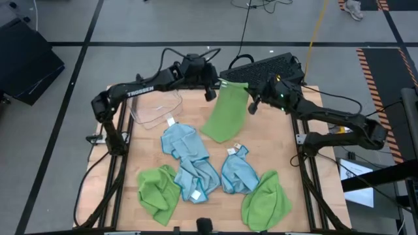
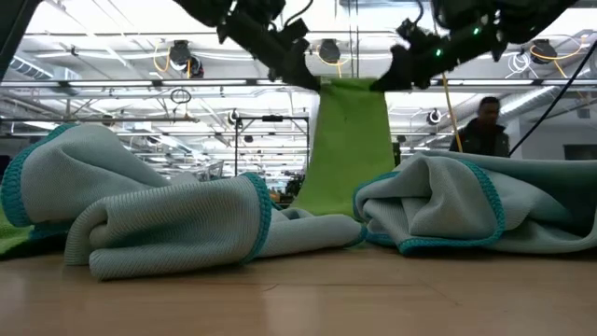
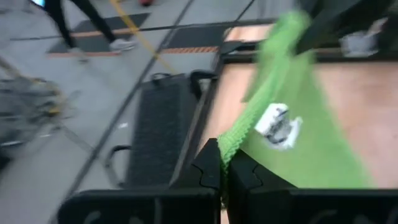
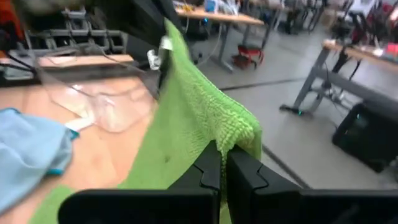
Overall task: Fold microfiber towels
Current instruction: Fold the top right green microfiber cloth
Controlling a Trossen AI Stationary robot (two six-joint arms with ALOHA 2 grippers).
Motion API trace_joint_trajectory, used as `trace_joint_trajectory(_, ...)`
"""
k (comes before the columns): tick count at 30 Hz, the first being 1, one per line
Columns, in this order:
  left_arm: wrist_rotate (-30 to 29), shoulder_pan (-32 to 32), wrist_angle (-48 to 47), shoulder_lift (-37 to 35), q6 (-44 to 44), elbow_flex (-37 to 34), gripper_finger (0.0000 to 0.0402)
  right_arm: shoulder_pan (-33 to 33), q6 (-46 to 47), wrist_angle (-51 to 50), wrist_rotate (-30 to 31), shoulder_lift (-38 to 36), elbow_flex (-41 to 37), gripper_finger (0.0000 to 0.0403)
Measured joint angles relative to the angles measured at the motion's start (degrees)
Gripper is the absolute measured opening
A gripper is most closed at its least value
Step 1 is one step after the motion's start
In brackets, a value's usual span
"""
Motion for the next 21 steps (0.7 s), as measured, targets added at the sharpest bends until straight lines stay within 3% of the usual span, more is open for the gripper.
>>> trace_joint_trajectory(4,1.5,0.6,-1.7,2.0,-0.6,0.0,0.0000,-2.9,0.8,-0.9,-4.3,3.8,0.0,0.0000)
trace_joint_trajectory(10,-4.6,0.9,-3.2,4.6,2.2,0.0,0.0000,-3.9,0.0,-2.6,-4.3,7.6,0.0,0.0000)
trace_joint_trajectory(13,-5.0,1.8,-2.9,5.2,2.5,0.0,0.0000,-3.8,1.7,-3.1,-4.4,8.2,0.1,0.0000)
trace_joint_trajectory(17,-4.2,2.8,-2.6,5.4,3.7,0.0,0.0000,-3.0,6.5,-3.6,-4.2,8.1,0.1,0.0000)
trace_joint_trajectory(21,2.0,3.3,-2.0,5.0,3.7,0.0,0.0000,-1.1,8.7,-3.4,-4.4,6.9,0.0,0.0000)
